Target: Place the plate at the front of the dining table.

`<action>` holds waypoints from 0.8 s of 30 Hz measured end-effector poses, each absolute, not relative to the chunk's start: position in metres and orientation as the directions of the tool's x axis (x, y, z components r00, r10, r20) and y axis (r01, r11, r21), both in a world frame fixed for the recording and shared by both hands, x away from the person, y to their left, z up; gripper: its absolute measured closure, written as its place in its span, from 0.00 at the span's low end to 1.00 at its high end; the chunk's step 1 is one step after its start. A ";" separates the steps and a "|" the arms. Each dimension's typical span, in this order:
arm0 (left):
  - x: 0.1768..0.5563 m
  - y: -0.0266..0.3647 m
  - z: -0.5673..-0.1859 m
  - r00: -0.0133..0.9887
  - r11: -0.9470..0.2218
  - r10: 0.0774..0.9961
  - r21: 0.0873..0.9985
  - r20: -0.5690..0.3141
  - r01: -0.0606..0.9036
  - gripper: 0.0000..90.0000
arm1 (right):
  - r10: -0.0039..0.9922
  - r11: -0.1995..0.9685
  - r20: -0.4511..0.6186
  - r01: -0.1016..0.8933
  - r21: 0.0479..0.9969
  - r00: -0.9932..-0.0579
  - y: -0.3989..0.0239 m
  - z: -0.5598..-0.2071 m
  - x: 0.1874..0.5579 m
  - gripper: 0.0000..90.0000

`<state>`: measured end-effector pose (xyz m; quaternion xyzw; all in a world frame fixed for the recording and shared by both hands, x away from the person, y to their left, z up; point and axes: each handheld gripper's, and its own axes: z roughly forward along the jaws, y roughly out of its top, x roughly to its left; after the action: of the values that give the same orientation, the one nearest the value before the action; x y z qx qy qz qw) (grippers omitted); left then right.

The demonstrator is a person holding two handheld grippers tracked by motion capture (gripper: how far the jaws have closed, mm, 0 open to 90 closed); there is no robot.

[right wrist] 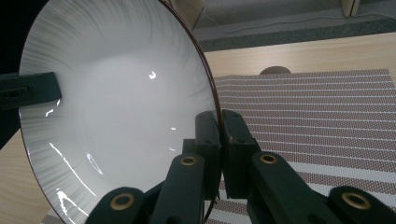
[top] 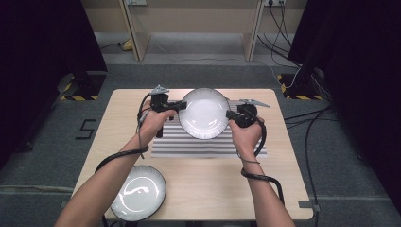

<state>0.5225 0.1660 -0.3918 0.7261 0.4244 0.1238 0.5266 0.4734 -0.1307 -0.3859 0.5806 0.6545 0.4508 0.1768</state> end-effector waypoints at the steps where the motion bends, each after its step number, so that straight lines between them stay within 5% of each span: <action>1: 0.523 0.166 -0.392 0.607 -0.085 0.749 0.869 -0.267 0.487 0.92 | 0.920 -0.077 0.289 0.601 0.795 -0.265 -0.130 -0.386 0.475 0.96; 24: 0.543 0.160 -0.405 0.566 -0.079 0.774 0.843 -0.284 0.532 0.91 | 0.926 -0.072 0.288 0.631 0.772 -0.246 -0.130 -0.397 0.498 0.96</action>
<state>0.5431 0.1599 -0.4048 0.7249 0.4504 0.1192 0.5073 0.4975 -0.1302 -0.3972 0.5901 0.6596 0.4334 0.1697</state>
